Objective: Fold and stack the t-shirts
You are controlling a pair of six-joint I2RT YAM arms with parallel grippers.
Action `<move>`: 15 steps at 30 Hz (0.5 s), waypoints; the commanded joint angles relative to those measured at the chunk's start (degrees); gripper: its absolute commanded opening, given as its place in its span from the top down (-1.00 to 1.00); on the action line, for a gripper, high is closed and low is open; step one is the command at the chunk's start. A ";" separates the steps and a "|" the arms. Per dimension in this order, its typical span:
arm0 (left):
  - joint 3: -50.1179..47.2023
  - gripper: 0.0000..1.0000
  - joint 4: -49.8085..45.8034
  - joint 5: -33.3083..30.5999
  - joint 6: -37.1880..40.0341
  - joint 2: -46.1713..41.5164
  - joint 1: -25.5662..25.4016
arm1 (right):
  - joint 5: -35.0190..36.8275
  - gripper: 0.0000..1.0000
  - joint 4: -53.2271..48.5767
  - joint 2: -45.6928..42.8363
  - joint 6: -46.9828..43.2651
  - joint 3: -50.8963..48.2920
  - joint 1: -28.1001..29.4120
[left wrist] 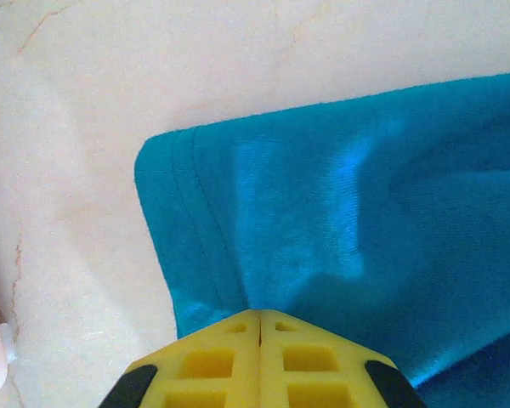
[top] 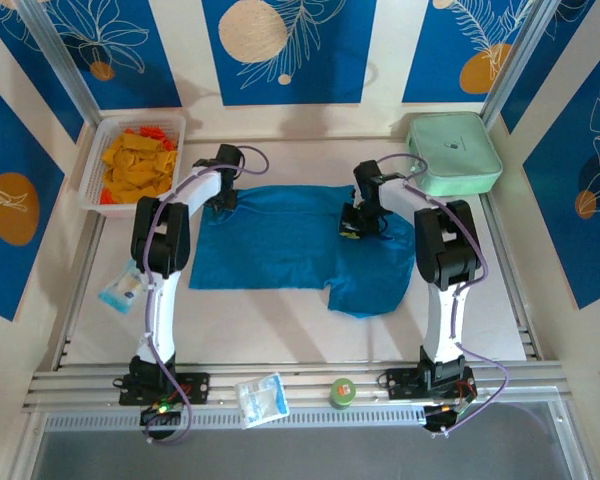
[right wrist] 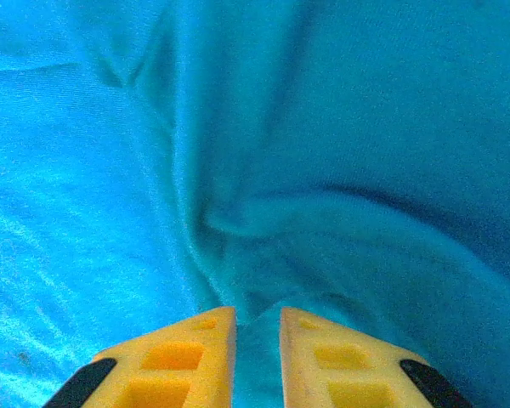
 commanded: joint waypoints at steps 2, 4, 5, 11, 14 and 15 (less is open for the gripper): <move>2.34 0.94 -1.60 -1.69 0.99 0.47 -0.24 | 0.35 0.53 -0.58 -6.29 2.92 -0.81 0.97; 2.44 0.94 -1.74 -1.83 0.97 0.10 -0.23 | 0.69 0.52 -0.39 -8.23 3.69 -1.42 0.84; 2.44 0.94 -2.09 -2.03 0.91 -0.09 -0.27 | 1.08 0.51 -0.36 -9.42 3.93 -1.64 0.71; -2.23 0.95 -8.59 -4.11 -5.83 -6.56 -0.63 | 6.69 0.52 -2.98 -12.39 1.41 -2.46 -4.28; -11.12 0.94 -9.61 -0.74 -10.86 -13.54 -1.50 | 6.90 0.58 -3.06 -9.65 -1.20 -1.88 -8.67; -13.79 0.92 -9.60 0.27 -12.06 -15.34 -1.96 | 7.12 0.61 -3.21 -8.00 -1.78 -1.24 -9.73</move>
